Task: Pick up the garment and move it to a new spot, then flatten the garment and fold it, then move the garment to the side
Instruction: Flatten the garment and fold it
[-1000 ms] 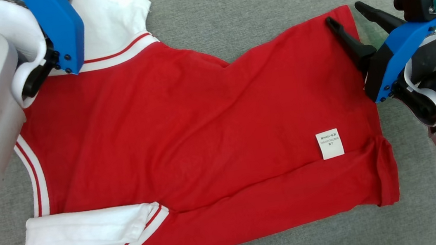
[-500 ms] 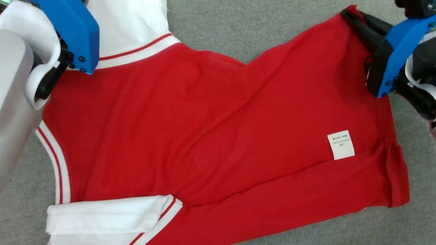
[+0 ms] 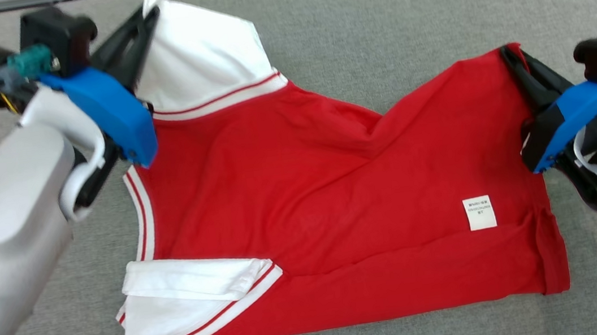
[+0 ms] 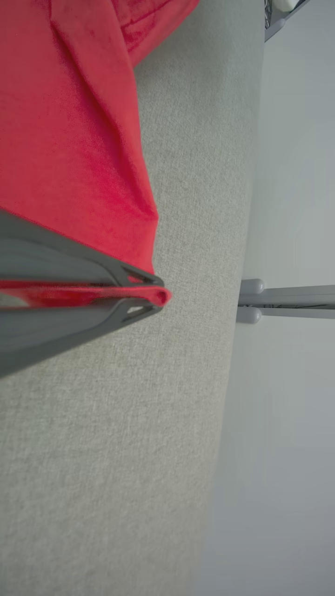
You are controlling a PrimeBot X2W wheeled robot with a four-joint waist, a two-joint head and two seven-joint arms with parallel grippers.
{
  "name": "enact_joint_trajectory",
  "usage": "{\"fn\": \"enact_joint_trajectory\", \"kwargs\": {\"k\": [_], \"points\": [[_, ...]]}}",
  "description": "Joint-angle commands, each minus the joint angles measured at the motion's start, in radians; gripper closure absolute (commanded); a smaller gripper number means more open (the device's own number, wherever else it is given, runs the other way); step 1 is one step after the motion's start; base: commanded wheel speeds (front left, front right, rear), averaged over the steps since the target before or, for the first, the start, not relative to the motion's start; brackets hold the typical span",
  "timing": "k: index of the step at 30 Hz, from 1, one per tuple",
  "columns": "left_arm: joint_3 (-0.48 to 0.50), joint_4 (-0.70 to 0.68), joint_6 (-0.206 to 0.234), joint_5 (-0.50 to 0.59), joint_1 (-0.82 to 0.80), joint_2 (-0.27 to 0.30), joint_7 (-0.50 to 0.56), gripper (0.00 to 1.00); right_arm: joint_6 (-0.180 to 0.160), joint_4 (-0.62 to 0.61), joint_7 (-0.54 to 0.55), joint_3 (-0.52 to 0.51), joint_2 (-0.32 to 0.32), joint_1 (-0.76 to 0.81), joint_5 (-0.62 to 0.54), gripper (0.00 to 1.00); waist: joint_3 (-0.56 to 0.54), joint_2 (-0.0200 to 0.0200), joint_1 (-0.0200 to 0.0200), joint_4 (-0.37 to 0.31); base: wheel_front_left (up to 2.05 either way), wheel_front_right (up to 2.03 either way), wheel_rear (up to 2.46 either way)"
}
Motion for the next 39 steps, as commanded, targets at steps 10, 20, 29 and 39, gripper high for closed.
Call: {"fn": "enact_joint_trajectory", "kwargs": {"k": [10,20,29,39], "points": [[0.005,-0.226,0.113,-0.033,0.230,0.114,-0.087,1.00,0.000,0.005,-0.107,-0.026,-0.019,0.138,-0.015,1.00,-0.098,0.0000,0.0001,0.033,0.00,0.00,0.00],[0.010,-0.435,0.250,-0.061,0.449,0.196,-0.126,1.00,0.000,-0.023,-0.165,-0.043,-0.019,0.270,0.004,1.00,-0.158,0.0000,0.0001,0.061,0.00,0.00,0.00],[0.044,-0.519,0.329,-0.086,0.623,0.190,-0.142,1.00,0.000,-0.088,-0.201,-0.061,-0.026,0.391,0.031,1.00,-0.172,0.0000,0.0001,0.077,0.00,0.00,0.00],[0.169,-0.524,0.359,-0.041,0.778,0.132,-0.144,0.00,0.000,-0.196,-0.226,-0.128,0.004,0.524,0.063,0.00,-0.196,0.0000,0.0001,0.085,0.00,0.00,0.00]]}}
